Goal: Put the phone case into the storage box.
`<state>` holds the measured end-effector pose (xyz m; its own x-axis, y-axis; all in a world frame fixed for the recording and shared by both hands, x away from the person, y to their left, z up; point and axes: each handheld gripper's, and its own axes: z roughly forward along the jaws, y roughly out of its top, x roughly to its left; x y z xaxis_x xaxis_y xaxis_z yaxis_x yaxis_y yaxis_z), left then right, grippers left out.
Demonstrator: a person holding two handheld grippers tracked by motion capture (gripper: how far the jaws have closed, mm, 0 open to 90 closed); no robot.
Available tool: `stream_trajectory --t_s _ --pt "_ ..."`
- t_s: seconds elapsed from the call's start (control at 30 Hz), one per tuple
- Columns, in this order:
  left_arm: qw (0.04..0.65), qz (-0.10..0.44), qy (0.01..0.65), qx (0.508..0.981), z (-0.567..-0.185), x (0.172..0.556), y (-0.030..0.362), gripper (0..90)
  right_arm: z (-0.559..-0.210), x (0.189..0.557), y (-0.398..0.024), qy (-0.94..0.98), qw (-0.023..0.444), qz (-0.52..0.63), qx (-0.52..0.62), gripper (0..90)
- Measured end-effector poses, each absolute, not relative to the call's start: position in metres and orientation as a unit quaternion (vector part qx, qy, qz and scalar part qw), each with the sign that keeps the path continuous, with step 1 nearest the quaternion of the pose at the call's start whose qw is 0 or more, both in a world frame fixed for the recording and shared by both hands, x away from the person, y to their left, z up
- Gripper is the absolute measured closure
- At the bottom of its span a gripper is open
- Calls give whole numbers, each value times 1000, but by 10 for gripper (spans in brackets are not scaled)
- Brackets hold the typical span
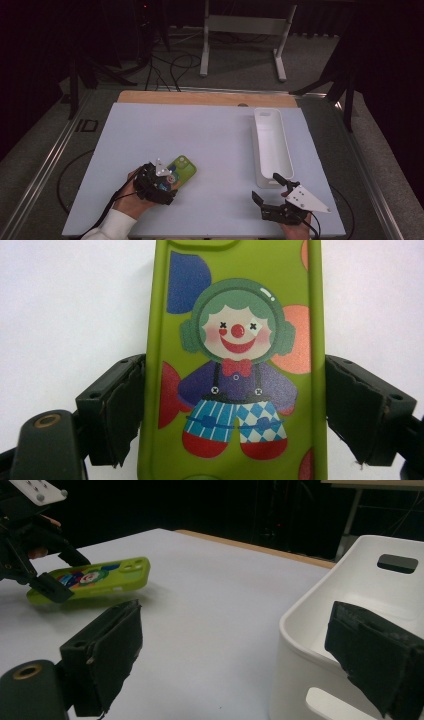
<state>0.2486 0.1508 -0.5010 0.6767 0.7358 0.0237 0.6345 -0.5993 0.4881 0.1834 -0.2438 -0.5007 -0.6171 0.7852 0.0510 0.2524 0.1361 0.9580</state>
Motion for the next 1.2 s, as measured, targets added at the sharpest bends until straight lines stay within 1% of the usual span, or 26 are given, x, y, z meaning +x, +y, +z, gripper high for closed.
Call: stream_trajectory --t_s 0.8,1.2 --pt "298 167 389 856 -476 242 145 162 -501 185 -244 715 240 545 368 83" --pt "335 193 384 839 -471 242 134 163 -497 187 -244 712 224 550 375 84"
